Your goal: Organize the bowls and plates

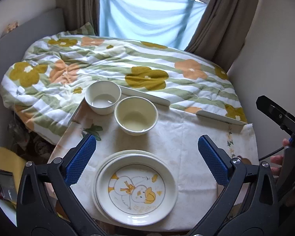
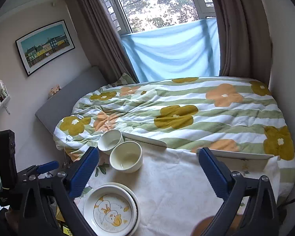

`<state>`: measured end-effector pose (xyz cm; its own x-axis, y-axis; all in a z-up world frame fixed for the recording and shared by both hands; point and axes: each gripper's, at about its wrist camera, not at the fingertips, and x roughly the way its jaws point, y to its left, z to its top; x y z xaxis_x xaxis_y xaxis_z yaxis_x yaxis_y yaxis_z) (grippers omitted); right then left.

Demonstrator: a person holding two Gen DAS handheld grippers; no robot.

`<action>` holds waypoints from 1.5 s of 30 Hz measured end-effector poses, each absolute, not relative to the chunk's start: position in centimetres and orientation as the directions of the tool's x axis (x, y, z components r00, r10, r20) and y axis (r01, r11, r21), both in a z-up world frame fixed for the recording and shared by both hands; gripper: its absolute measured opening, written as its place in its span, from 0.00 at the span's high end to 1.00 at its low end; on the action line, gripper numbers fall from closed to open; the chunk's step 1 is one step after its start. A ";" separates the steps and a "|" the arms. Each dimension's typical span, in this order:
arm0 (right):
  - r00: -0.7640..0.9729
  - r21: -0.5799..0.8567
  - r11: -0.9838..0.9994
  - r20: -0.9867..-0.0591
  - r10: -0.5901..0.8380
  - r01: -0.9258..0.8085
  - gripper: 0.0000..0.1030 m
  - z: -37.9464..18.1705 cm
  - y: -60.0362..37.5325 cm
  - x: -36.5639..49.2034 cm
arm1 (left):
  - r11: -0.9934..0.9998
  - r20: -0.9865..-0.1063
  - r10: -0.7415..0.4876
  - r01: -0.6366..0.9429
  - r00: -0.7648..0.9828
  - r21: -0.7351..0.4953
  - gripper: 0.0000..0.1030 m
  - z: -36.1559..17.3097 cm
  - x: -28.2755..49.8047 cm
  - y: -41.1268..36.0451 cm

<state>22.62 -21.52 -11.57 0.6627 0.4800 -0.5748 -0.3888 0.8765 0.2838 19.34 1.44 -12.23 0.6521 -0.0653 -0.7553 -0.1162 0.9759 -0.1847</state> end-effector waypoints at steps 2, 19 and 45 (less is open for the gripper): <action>0.640 0.278 0.874 -0.598 0.483 -0.399 0.01 -12.6 -19.5 24.4 | 0.972 -0.774 -0.075 -0.128 0.628 -0.198 0.00 -13.4 21.3 3.8; 0.270 0.349 0.928 -0.888 0.372 -0.130 0.30 -28.7 -10.7 35.1 | 0.936 -0.889 -0.303 -0.071 0.343 -0.346 0.49 -29.0 35.1 10.6; 0.331 0.405 0.901 -0.838 0.435 -0.157 0.83 -26.4 -10.1 33.6 | 0.961 -0.875 -0.274 0.081 0.400 -0.264 0.82 -25.1 34.4 7.3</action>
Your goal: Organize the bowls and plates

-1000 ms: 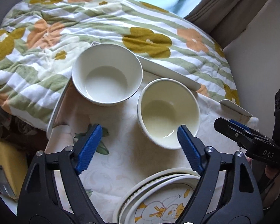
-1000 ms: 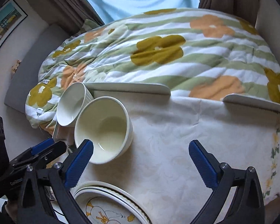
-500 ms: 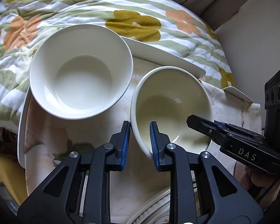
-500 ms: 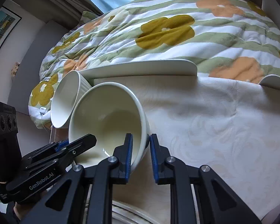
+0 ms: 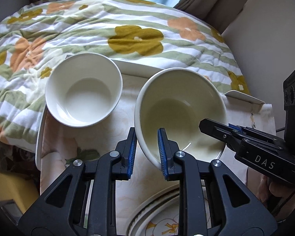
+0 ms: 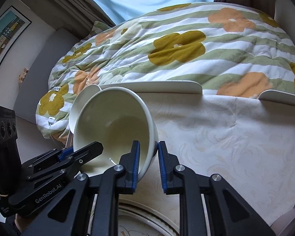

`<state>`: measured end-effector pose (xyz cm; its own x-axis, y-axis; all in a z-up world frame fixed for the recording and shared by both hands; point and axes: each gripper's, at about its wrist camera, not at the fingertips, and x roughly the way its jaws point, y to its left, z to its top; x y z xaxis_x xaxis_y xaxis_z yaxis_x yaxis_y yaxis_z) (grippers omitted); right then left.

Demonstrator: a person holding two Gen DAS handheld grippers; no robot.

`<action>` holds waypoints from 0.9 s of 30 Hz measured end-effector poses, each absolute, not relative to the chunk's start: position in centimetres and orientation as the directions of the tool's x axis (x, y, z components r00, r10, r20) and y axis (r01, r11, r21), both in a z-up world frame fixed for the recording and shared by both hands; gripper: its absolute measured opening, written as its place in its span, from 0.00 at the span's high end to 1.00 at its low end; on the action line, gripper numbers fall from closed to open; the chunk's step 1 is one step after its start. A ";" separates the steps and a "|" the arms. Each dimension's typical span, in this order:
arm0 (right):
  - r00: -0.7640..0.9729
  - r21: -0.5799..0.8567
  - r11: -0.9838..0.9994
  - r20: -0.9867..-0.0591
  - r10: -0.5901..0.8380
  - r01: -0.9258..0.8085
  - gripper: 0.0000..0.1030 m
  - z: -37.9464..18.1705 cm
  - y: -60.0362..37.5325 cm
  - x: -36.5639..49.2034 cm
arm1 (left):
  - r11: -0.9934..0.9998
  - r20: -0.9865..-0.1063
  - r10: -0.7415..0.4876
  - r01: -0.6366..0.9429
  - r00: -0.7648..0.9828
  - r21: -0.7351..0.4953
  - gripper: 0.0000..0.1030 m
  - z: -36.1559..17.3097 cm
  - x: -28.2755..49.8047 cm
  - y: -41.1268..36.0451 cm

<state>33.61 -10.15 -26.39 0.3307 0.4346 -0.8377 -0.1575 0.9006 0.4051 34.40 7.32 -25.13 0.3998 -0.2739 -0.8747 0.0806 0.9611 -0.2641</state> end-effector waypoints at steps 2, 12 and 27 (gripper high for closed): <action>0.352 0.410 0.898 -0.826 0.440 -0.160 0.83 -25.2 -11.0 32.7 | 0.962 -0.866 -0.272 0.093 0.420 -0.257 0.82 -23.6 33.6 6.5; 0.432 0.418 0.893 -0.783 0.447 -0.165 0.83 -20.1 -19.0 25.9 | 0.963 -0.825 -0.267 0.170 0.498 -0.209 0.81 -16.8 26.6 -2.5; 0.514 0.360 0.932 -0.791 0.332 -0.048 0.83 -17.6 -35.4 15.8 | 0.913 -0.830 -0.369 0.333 0.418 -0.238 0.81 -15.9 18.2 -21.1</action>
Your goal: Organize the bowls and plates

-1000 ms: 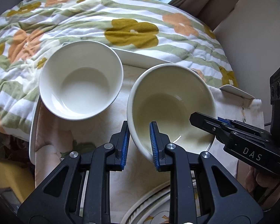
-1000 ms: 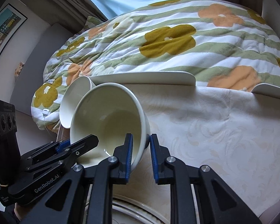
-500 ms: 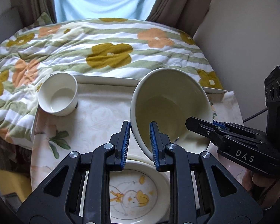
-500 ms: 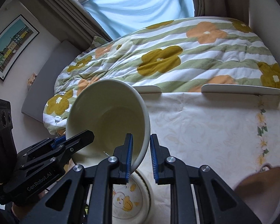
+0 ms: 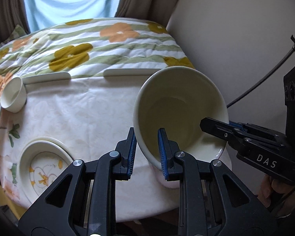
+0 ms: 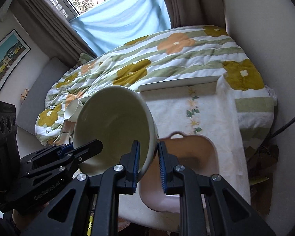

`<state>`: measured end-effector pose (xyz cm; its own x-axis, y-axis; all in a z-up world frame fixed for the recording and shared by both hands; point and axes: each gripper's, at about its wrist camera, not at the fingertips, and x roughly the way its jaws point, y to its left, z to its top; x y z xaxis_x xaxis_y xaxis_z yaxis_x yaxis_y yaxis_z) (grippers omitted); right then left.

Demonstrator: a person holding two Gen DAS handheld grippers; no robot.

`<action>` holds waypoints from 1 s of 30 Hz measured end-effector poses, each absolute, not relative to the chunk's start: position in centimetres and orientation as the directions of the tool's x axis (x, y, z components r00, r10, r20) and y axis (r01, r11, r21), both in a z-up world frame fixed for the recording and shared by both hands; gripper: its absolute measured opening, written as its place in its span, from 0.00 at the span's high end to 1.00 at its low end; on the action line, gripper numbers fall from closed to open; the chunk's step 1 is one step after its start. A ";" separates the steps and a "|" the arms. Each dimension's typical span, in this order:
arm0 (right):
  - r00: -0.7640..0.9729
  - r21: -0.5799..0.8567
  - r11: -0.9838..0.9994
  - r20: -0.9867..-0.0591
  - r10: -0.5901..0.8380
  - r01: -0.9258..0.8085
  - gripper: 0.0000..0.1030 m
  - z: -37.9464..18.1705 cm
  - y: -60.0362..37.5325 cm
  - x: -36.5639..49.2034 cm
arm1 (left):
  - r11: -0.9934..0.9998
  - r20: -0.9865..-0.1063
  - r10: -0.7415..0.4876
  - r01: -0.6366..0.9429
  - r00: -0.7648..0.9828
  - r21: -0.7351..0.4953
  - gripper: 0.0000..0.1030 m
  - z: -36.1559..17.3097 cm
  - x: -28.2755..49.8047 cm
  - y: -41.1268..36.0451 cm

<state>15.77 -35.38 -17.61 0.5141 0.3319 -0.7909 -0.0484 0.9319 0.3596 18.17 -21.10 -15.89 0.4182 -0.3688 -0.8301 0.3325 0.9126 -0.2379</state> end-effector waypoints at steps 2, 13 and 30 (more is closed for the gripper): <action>0.508 0.360 0.932 -0.798 0.324 -0.029 0.83 -17.9 -36.4 15.0 | 0.909 -0.850 -0.366 0.342 0.378 -0.239 0.81 -16.9 17.9 -22.7; 0.418 0.371 0.921 -0.860 0.294 0.116 0.84 -23.9 -39.5 13.5 | 0.880 -0.922 -0.314 0.433 0.227 -0.193 0.81 -22.9 18.1 -27.0; 0.357 0.356 0.906 -0.897 0.262 0.230 0.84 -28.7 -39.9 13.6 | 0.835 -0.957 -0.239 0.538 0.167 -0.115 0.81 -27.7 20.4 -29.2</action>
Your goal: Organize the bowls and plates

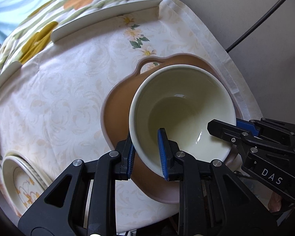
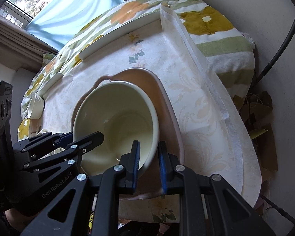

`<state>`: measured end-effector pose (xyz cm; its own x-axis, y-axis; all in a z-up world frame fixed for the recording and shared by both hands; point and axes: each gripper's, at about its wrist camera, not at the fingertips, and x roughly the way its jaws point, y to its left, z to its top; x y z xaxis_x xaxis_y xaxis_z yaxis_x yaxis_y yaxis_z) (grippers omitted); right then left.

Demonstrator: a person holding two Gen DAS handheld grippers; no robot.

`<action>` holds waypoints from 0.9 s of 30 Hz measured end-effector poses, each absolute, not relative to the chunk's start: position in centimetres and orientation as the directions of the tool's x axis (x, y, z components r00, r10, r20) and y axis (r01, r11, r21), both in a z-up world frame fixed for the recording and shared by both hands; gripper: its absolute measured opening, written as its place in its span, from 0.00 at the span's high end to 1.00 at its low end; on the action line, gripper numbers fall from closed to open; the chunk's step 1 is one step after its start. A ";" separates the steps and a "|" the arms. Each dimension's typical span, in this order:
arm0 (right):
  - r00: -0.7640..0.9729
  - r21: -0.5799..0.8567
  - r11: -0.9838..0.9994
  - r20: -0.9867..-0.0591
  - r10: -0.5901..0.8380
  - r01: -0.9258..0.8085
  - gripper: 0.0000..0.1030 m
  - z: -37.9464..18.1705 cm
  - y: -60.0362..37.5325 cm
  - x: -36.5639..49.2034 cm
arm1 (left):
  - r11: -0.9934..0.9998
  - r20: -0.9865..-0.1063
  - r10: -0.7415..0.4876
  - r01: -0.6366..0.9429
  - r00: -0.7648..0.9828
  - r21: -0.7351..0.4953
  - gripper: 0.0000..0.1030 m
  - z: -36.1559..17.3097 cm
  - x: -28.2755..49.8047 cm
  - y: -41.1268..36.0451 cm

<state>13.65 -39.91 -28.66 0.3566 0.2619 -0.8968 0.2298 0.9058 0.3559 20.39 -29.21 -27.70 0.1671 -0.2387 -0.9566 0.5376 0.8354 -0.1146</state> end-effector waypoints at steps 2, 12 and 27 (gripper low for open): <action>0.355 0.352 0.907 -0.898 0.258 0.231 0.84 -28.7 -39.8 13.7 | 0.833 -0.959 -0.229 0.544 0.169 -0.103 0.81 -27.8 20.5 -29.4; 0.362 0.343 0.907 -0.900 0.243 0.244 0.84 -28.1 -39.6 13.3 | 0.831 -0.965 -0.176 0.555 0.193 -0.041 0.81 -27.5 20.1 -29.9; 0.454 0.373 0.894 -0.860 0.233 0.247 0.83 -22.8 -42.7 10.4 | 0.843 -0.937 -0.235 0.535 0.259 -0.064 0.33 -22.8 18.7 -28.7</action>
